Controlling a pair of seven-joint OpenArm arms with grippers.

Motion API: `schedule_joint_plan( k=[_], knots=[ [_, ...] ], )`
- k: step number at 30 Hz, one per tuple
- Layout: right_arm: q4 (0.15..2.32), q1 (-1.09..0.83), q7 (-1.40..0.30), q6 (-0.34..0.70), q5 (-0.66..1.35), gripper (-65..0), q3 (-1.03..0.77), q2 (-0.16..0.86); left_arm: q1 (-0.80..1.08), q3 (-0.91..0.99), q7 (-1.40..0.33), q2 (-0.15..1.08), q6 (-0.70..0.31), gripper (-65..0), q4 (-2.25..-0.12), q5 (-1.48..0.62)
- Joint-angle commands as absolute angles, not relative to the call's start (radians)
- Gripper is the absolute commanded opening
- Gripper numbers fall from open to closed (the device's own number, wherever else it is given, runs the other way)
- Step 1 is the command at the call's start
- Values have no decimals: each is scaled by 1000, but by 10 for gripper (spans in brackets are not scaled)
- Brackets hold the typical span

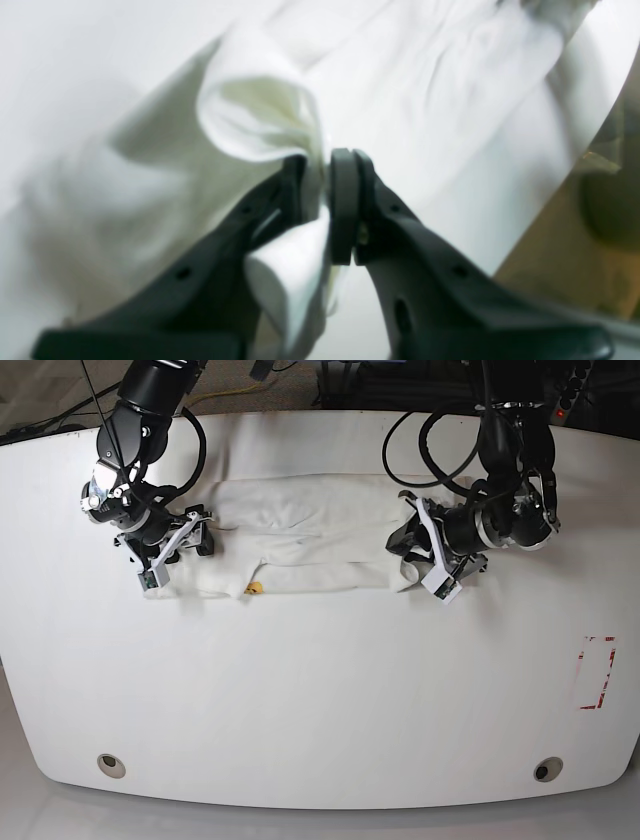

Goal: Fold the T-shirt properly
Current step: 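Grasp the strip end with the left gripper and fold it toward the right gripper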

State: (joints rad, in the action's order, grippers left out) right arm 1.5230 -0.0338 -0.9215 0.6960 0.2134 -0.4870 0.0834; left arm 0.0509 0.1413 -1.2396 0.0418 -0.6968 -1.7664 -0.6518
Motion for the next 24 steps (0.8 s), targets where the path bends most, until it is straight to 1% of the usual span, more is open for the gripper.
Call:
schedule_joint_plan(
  k=[1, 5, 10, 11, 13, 15, 18, 19, 24],
  knots=[
    [1523, -36, -963, 698, 203, -257, -484, 82, 25, 136, -1216, 5, -698, -582, -1725, -676],
    [1523, -36, -963, 698, 203, -257, -484, 81, -22, 133, -1216, -4, -698, -582, -1664, -676],
    [1521, -36, -963, 698, 203, -257, -484, 79, -53, 70, -1216, -4, -698, -578, -1613, -676],
    [1521, -36, -963, 698, 203, -257, -484, 81, -61, 59, -1214, -4, -698, -565, -1604, -676],
    [1521, -35, -963, 698, 203, -257, -484, 81, -82, 44, -1214, -4, -698, -514, -1587, -676],
    [1521, -35, -963, 698, 203, -257, -484, 81, -102, 28, -1214, -4, -698, -417, -1575, -676],
    [1521, -35, -963, 698, 203, -257, -484, 81, -105, 10, -1216, -4, -698, -325, -1581, -680],
    [1521, -35, -963, 698, 203, -257, -484, 81, -105, -2, -1218, -5, -698, -310, -1583, -684],
    [1521, -35, -963, 698, 203, -257, -484, 81, -114, -44, -1218, -15, -698, -303, -1673, -680]
  ],
)
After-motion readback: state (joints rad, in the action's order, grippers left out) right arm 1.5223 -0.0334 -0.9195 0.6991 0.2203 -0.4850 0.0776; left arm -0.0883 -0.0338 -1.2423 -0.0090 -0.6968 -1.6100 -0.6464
